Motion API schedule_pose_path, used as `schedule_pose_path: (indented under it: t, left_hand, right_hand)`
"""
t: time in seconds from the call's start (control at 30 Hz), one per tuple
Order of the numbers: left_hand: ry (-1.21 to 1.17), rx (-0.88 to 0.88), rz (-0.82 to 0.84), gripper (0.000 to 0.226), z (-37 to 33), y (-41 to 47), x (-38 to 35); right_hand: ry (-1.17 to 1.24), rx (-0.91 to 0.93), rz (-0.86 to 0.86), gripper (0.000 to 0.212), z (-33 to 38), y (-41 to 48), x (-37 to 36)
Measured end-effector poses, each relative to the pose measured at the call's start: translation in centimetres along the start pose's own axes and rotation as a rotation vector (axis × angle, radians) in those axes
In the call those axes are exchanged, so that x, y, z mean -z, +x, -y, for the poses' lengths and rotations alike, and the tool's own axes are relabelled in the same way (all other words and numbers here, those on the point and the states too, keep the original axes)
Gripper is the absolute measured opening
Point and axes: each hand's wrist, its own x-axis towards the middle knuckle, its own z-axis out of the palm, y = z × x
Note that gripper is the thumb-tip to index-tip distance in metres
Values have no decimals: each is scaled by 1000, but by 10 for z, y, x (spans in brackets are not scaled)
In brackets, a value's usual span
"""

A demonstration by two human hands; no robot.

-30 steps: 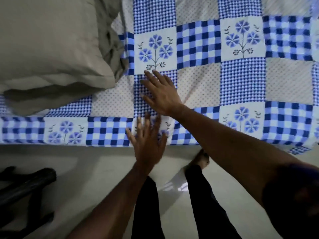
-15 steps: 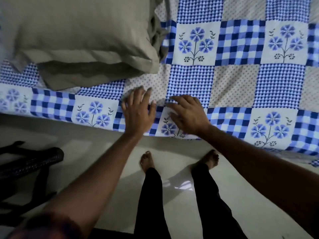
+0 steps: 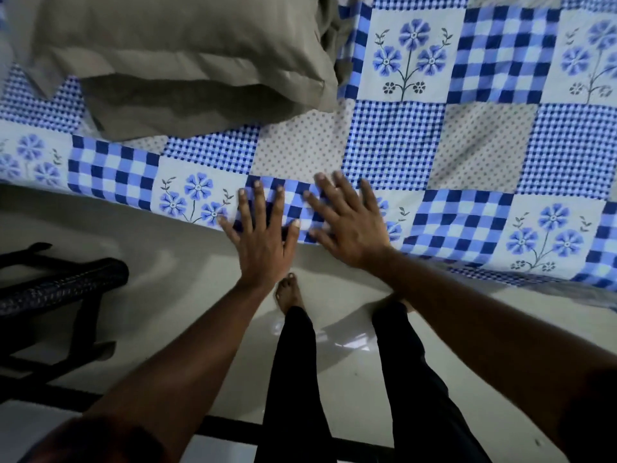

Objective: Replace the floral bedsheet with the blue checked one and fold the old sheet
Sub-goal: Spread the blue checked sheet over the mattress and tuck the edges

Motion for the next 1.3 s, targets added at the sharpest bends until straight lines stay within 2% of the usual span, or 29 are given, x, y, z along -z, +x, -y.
schedule_pose_path:
  t: [0.13,0.27,0.4,0.53,0.63,0.73,0.8,0.9,0.97,1.07,1.1,1.17,1.3]
  left_hand:
    - [-87,-18,-32,63,-23,-16,8]
    - [-136,-93,-67,53,-63,12,22]
    - [-135,-197,-115,47,-118,53,28]
    - [-117,-380,-46,51,-170,79,24]
    - [-117,-483,-3,53,-208,90,17]
    - [-103,-574,49,55,-236,95,12]
    - [-70,-610,91,58,-253,92,5]
    - [0,-571,111,63,-269,73,-4]
    - [30,-525,142,70,-274,64,-9]
    - [80,-540,148,80,-279,60,-9]
    - [88,-559,131,78,-279,60,-9]
    - [122,-611,122,75,-283,55,-7]
    - [108,-771,126,74,-297,43,-7]
  right_hand:
    - [101,-51,-39,59,5,-46,8]
    - [196,-216,-104,56,-15,-9,42]
    - [211,-445,-47,61,-81,15,45]
    - [158,-802,-114,70,-132,-86,15]
    - [264,-1078,-89,74,-135,-188,5]
    - [309,-1243,-86,71,-128,-228,3]
    - [322,-1270,-202,66,-139,-216,13]
    - [370,-1015,-433,55,-165,-156,37]
    - [427,-788,-416,55,-179,-104,53]
    - [415,-583,-213,56,-197,-54,60]
    - [392,-579,-146,57,-208,-52,57]
    - [325,-680,-118,61,-239,-75,44]
    - [286,-1144,-191,73,-304,-181,27]
